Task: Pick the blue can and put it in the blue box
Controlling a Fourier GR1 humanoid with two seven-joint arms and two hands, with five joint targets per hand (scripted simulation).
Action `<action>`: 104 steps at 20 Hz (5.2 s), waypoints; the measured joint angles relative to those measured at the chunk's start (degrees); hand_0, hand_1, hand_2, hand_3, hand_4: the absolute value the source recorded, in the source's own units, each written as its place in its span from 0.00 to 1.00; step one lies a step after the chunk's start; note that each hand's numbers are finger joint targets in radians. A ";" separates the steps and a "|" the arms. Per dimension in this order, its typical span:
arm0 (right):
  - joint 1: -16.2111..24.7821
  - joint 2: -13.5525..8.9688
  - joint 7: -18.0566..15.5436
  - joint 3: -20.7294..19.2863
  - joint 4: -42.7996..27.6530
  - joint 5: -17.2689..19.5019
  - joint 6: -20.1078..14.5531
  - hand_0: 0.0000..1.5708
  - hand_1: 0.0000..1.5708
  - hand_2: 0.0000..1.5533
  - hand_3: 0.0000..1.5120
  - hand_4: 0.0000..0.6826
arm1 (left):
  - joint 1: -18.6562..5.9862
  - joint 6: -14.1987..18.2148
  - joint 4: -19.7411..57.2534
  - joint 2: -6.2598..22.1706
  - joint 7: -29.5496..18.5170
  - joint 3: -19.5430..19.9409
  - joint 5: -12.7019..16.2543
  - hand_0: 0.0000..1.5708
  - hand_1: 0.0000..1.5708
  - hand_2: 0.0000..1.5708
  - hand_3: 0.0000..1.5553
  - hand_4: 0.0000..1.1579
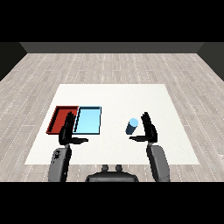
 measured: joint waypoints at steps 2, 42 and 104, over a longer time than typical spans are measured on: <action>-0.96 -0.21 -0.62 -1.03 2.06 -0.47 0.10 0.00 0.00 0.00 0.00 0.00 | -0.35 -0.42 0.94 0.25 -0.65 0.39 0.09 0.00 0.00 0.00 0.00 0.00; -22.76 0.91 -11.39 -4.09 40.33 -5.89 -10.32 0.98 0.98 0.96 0.95 0.86 | 0.38 -1.11 -2.78 0.16 3.13 1.92 2.86 0.00 0.00 0.00 0.00 0.00; -23.15 1.15 5.75 17.81 6.76 0.99 -17.56 0.92 0.92 0.94 0.94 0.90 | -18.95 18.68 19.43 -3.63 8.04 -26.92 9.61 0.00 0.00 0.00 0.00 0.00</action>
